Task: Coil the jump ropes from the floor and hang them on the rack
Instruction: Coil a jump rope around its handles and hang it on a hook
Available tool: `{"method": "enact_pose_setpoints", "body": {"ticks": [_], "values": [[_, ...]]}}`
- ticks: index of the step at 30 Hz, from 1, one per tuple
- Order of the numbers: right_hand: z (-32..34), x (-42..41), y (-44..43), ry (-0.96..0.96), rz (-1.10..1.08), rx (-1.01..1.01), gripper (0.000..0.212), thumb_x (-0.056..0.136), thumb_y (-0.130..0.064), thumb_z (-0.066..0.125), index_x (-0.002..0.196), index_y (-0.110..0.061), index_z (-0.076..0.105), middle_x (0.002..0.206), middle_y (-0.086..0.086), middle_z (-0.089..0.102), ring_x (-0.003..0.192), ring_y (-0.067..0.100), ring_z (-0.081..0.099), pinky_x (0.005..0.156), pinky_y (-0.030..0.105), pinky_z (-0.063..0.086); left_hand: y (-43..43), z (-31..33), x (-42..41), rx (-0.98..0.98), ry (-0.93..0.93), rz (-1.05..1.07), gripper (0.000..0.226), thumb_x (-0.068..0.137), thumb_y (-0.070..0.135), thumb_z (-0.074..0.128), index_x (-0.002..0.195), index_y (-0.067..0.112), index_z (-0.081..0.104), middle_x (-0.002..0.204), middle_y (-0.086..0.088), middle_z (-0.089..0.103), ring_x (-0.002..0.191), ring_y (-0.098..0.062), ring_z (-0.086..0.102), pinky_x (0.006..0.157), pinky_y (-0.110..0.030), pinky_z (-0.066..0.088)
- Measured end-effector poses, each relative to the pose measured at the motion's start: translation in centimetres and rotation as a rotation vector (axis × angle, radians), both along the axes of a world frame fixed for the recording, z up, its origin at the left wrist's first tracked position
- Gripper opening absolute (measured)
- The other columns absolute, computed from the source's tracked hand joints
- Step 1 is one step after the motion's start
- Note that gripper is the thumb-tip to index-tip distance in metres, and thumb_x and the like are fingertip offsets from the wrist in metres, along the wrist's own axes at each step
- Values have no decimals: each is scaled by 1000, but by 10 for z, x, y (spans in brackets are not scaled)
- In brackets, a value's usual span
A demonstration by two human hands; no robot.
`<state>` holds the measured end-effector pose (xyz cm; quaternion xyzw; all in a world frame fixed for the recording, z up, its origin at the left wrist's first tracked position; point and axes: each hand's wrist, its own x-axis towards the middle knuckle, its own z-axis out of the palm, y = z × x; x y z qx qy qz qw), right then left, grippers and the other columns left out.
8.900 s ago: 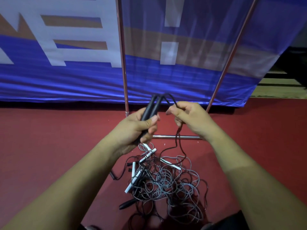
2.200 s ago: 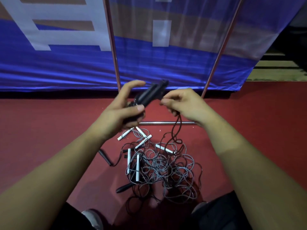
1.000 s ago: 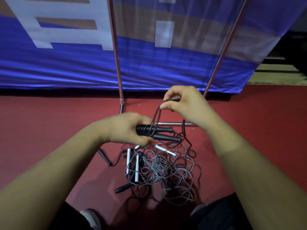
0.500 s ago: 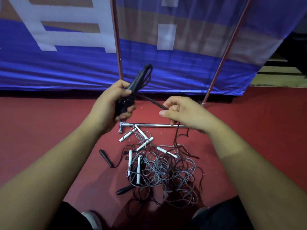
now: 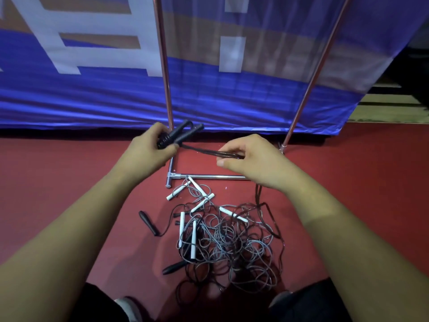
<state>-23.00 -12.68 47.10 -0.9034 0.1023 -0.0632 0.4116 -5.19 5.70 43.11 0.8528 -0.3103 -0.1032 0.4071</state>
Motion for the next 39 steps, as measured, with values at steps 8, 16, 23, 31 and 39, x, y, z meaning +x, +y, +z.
{"method": "enact_pose_setpoints", "body": {"ticks": [8, 16, 23, 31, 39], "values": [[7, 2, -4, -168, -107, -130, 7, 87, -19, 69, 84, -16, 75, 76, -4, 70, 74, 11, 61, 74, 31, 47, -23, -3, -49, 431, -255, -488, 25, 79, 36, 74, 97, 28, 60, 74, 9, 60, 75, -16, 60, 66, -29, 44], [-3, 5, -28, -217, -251, -21, 8, 81, -22, 78, 80, -14, 75, 77, 5, 72, 77, 20, 64, 75, 33, 49, -27, 4, -59, 171, -167, -594, 27, 81, 50, 75, 85, 29, 59, 61, 12, 56, 57, -5, 51, 57, -22, 40], [-12, 6, -36, -211, -209, 192, 10, 85, -14, 75, 78, -18, 69, 74, 14, 68, 65, 11, 58, 67, 28, 45, -16, 14, -60, -142, 140, -675, 20, 84, 40, 70, 89, 24, 58, 67, 4, 48, 58, -9, 46, 55, -25, 37], [-23, 4, -31, 19, -58, 273, 18, 102, -12, 50, 97, -7, 66, 64, 6, 54, 55, 14, 50, 54, 22, 43, -13, 21, -60, -449, 459, -493, 41, 90, 20, 60, 128, 35, 54, 65, 2, 55, 52, -13, 51, 43, -18, 32], [-16, -4, -24, 55, -75, 202, 21, 95, -25, 64, 85, -7, 66, 54, -5, 53, 45, 4, 41, 47, 13, 35, -18, 16, -49, -565, 489, -329, 31, 81, 37, 66, 96, 14, 51, 57, -11, 51, 46, -16, 34, 41, -17, 25]]}}
